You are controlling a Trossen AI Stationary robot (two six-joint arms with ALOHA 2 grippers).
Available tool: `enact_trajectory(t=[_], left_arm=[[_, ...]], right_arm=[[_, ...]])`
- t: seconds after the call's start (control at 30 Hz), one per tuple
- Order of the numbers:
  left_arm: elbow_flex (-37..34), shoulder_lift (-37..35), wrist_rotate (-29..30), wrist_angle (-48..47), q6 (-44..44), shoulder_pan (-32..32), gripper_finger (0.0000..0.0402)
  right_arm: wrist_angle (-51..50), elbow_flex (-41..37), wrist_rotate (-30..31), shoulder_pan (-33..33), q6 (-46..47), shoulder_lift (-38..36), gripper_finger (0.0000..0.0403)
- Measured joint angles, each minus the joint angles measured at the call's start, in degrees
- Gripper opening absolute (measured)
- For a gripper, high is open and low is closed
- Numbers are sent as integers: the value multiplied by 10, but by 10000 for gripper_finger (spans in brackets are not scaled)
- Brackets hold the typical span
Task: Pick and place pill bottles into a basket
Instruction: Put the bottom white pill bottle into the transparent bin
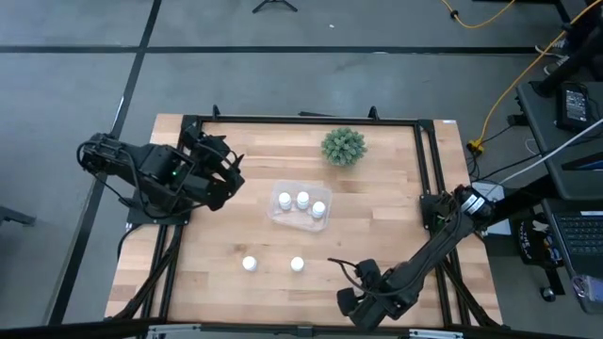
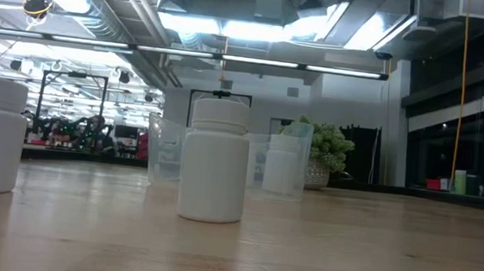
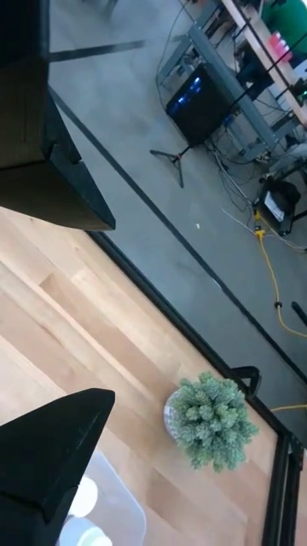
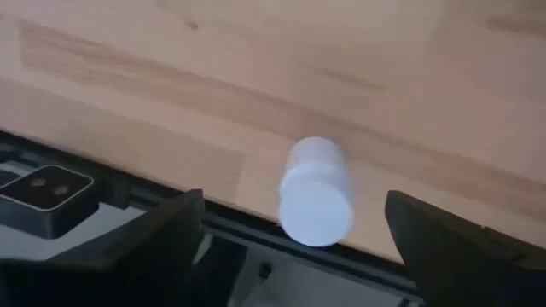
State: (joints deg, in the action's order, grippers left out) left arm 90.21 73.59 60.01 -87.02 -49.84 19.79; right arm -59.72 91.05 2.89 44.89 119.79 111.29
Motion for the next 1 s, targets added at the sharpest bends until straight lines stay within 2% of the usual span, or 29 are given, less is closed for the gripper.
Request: enact_trajectory(t=[0.2, 0.43, 0.73, 1.0], left_arm=[[0, 0, -8, 0, 0, 0, 310], [0, 0, -26, 0, 9, 0, 310], [0, 0, -21, 0, 11, 4, 310], [0, 0, -22, -1, 11, 4, 310]], right_arm=[[31, -49, -18, 8, 24, 0, 358], [150, -91, -32, 15, 46, 0, 357], [122, -100, -32, 15, 51, 6, 357], [139, -100, -46, 15, 46, 15, 349]])
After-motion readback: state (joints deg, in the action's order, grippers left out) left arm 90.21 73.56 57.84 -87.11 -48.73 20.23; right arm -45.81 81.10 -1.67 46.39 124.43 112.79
